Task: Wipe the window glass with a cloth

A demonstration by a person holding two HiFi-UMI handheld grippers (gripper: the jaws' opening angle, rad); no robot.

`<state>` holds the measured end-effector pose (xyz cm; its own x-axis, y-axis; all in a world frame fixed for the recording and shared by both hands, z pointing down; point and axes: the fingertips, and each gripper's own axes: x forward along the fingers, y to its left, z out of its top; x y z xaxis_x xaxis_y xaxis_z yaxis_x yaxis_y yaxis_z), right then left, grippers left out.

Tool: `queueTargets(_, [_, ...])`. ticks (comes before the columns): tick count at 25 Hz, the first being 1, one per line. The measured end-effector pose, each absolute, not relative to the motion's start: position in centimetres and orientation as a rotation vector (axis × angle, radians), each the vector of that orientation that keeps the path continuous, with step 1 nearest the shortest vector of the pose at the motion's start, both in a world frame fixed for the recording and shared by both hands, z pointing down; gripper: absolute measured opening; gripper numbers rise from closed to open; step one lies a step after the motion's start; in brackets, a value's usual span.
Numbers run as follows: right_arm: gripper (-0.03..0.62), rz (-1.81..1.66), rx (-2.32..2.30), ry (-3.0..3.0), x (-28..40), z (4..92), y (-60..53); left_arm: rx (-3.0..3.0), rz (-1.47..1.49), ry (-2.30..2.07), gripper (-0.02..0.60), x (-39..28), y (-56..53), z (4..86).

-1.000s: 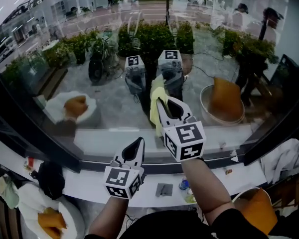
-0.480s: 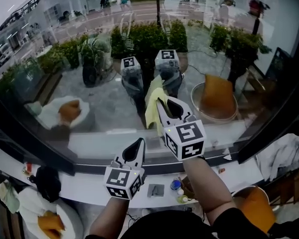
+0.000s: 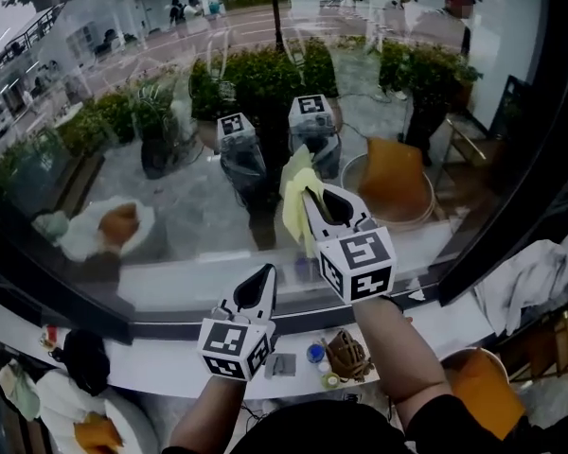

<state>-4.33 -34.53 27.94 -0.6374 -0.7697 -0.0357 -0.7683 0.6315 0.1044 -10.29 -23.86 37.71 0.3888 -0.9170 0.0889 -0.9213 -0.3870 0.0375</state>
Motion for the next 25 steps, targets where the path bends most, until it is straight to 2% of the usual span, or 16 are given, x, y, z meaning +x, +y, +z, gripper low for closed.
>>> queueTargets(12, [0.057, -0.143, 1.458, -2.774, 8.9, 28.5, -37.5, 2.643, 0.142, -1.616, 0.008, 0.4, -26.9, 37.3])
queueTargets(18, [0.057, -0.123, 1.508, -2.738, 22.2, 29.7, -40.1, 2.666, 0.138, -1.567, 0.008, 12.9, -29.4, 38.1])
queueTargets(25, [0.057, -0.120, 1.552, -2.690, 23.2, 30.2, -40.9, 2.675, 0.164, -1.493, 0.008, 13.1, -29.9, 38.7])
